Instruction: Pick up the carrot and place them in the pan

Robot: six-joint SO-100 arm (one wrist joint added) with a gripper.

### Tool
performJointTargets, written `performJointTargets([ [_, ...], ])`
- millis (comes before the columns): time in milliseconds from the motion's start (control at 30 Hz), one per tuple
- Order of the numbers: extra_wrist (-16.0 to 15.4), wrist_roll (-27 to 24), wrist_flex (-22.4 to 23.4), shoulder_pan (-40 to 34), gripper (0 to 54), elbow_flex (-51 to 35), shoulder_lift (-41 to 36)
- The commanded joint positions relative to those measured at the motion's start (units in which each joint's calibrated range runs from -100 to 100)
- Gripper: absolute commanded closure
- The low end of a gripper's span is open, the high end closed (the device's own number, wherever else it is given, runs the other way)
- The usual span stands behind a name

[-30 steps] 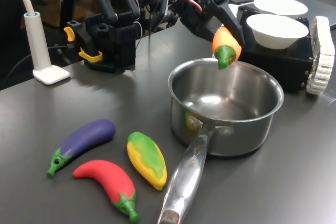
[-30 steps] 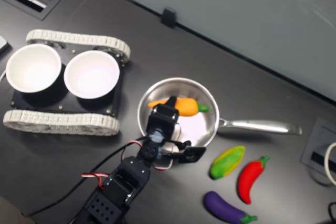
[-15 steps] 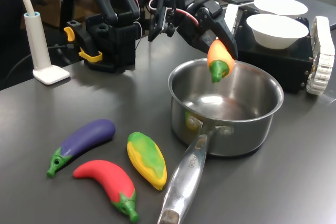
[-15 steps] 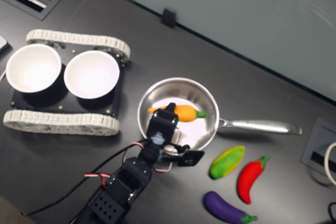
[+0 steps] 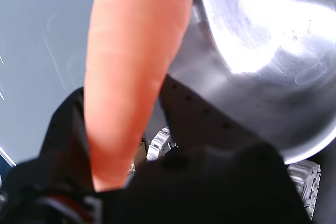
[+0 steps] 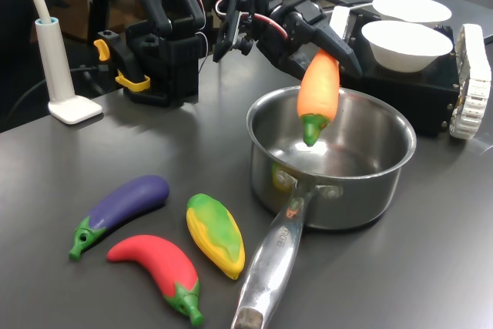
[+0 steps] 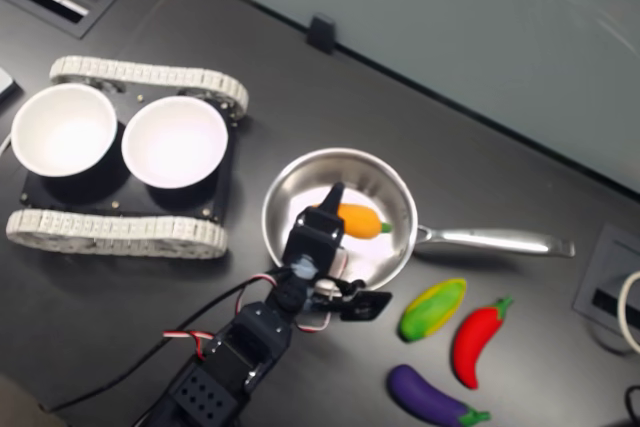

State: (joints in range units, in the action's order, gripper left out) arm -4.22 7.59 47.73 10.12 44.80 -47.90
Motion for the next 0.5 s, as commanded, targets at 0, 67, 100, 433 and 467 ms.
performJointTargets([
  [0, 0.9, 0.1, -0.3, -1.9, 28.7, -2.4, -3.9],
  [67, 0.9, -0.4, 0.6, -2.3, 24.8, -2.9, -4.0],
  [100, 0.9, -0.8, 0.8, -2.3, 22.8, -2.9, -4.1],
  [433, 0.9, 0.9, 0.0, -3.1, 15.0, -0.8, -3.9],
  [467, 0.9, 0.6, -0.1, -3.1, 14.1, -0.8, -3.9],
])
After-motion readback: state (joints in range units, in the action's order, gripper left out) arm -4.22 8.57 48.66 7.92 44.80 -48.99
